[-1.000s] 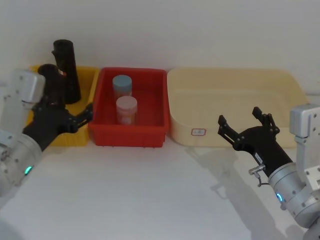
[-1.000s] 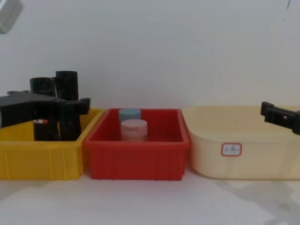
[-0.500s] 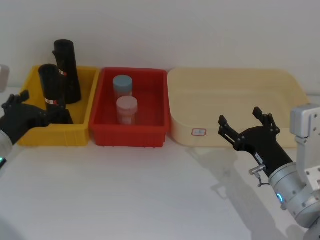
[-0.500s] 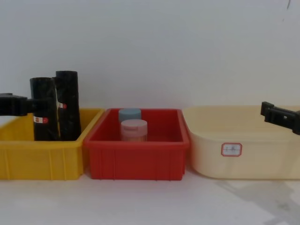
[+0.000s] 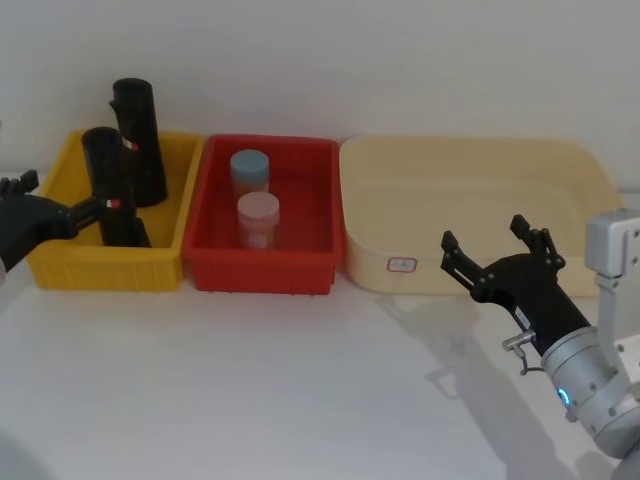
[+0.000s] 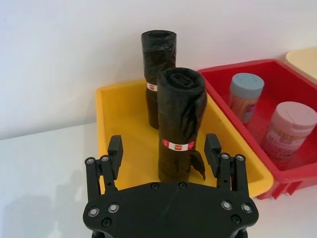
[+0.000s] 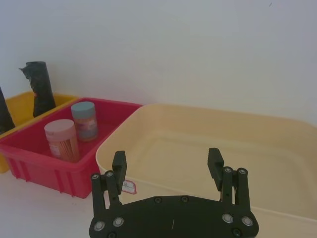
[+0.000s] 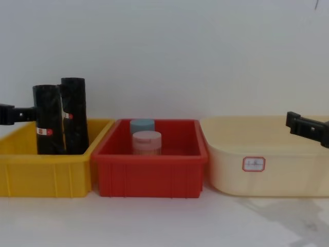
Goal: Pick up the garbage bag with the one hand and transfer it to the other hand.
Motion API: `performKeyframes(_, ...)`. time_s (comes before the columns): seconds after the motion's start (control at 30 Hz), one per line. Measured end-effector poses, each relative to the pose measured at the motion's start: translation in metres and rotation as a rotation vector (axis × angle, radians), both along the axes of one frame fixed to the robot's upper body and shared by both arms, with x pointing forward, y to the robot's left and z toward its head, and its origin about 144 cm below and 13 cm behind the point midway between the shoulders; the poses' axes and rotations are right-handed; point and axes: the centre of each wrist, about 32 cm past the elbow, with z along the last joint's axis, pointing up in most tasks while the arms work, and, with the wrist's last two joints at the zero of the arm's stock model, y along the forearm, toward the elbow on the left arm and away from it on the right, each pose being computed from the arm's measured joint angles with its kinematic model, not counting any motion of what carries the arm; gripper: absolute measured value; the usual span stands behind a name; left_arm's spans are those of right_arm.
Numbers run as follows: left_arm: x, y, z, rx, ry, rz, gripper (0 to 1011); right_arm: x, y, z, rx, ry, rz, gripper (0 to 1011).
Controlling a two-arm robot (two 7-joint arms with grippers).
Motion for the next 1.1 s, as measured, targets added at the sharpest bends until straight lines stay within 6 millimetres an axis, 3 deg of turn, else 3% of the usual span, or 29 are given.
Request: performKeyframes(1.1, 0.037, 0.019, -0.012, -0.028, 0.066, -0.119, 1000, 0.000, 0.000, 0.000, 0.000, 0.000, 0.000, 1001)
